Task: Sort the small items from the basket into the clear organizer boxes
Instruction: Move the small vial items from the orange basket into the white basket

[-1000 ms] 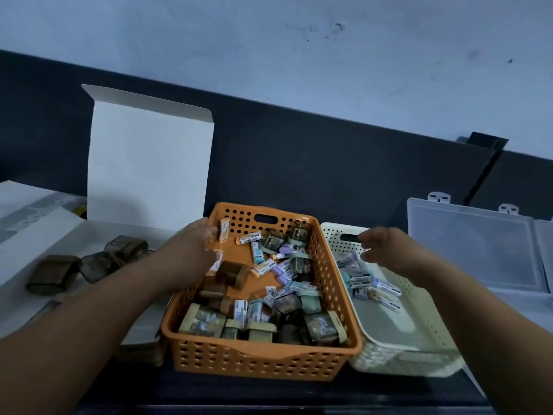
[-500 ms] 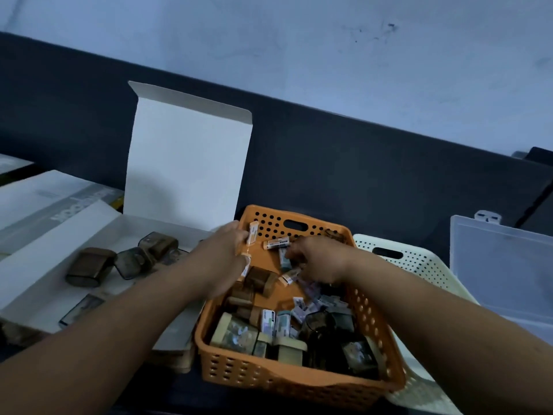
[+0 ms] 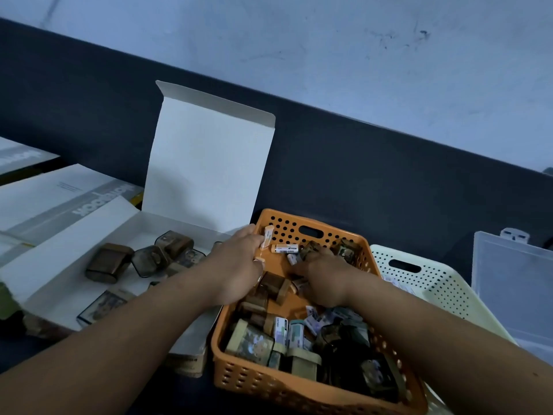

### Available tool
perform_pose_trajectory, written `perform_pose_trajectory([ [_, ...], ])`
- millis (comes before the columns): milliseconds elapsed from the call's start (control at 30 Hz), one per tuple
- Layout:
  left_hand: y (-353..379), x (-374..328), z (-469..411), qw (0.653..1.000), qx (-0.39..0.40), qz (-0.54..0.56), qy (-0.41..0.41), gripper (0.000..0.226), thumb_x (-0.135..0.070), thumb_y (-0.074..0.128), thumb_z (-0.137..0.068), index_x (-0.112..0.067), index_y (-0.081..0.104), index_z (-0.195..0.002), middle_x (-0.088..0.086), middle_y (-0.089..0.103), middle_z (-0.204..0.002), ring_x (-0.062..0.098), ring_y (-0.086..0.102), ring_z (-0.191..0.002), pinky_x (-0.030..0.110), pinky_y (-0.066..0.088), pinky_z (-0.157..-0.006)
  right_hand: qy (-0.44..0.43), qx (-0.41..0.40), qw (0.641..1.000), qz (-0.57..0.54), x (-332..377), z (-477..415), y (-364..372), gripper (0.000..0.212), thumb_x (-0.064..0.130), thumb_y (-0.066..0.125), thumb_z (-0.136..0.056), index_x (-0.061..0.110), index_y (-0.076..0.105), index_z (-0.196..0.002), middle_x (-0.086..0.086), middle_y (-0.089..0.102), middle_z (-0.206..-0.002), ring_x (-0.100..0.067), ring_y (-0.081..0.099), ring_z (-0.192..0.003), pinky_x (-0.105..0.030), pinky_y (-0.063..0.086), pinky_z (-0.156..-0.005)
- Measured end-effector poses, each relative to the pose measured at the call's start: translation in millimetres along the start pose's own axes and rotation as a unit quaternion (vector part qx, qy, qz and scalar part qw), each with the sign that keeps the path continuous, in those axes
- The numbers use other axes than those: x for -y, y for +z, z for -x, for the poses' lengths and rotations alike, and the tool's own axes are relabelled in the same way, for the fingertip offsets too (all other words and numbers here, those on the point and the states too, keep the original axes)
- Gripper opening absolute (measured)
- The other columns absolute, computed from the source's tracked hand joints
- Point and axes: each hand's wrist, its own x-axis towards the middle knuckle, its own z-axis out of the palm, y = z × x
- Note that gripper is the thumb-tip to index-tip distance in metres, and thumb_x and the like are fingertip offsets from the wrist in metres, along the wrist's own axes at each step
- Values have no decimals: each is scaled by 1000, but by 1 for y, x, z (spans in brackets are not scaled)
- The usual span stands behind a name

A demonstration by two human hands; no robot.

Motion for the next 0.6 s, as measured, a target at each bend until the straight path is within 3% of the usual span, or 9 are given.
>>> perform_pose_trajectory([
  [133,1,1,0,1000,2,2,-1,57,-24,45,-99,-22,21,-152,-11,0,-160,18,4,-147,33,11,-116,-60,-41,994,-84,-4,6,3,39,22,66,-86,34,59,-122,7,54,-128,-18,38,-122,-38,40,-103],
  [233,0,0,0,1000,2,-2,-2,57,-25,45,-99,-23,21,-151,-11,-1,-160,19,3,-147,36,11,-118,-44,-47,985,-157,-3,5,3,32,13,70,-82,29,57,-106,4,57,-113,-17,53,-110,-37,50,-92],
  [300,0,1,0,1000,3,-5,-6,58,-26,46,-99,-23,22,-151,-11,0,-160,20,4,-147,37,12,-118,-22,-38,978,-203,-3,3,1,43,12,74,-79,28,53,-113,2,57,-113,-18,57,-106,-36,54,-89],
  [433,1,0,0,1000,0,-4,-6,57,-24,47,-99,-23,22,-151,-12,1,-160,19,8,-147,35,16,-117,-15,-12,975,-222,-2,-5,-1,77,17,76,-79,29,36,-145,1,51,-136,-19,50,-123,-36,46,-103],
  [533,2,-1,-1,1000,0,1,-4,57,-22,47,-99,-23,23,-151,-13,1,-160,16,11,-146,29,20,-111,-22,-16,989,-144,0,-11,0,76,26,67,-88,30,25,-151,-3,37,-150,-24,40,-134,-39,38,-109],
  [600,2,-1,-1,1000,0,0,-5,58,-23,47,-99,-24,23,-151,-13,1,-160,16,12,-146,28,21,-110,-24,-6,991,-133,-1,-14,1,74,24,62,-91,42,21,-150,-3,31,-152,-26,36,-136,-42,39,-108],
])
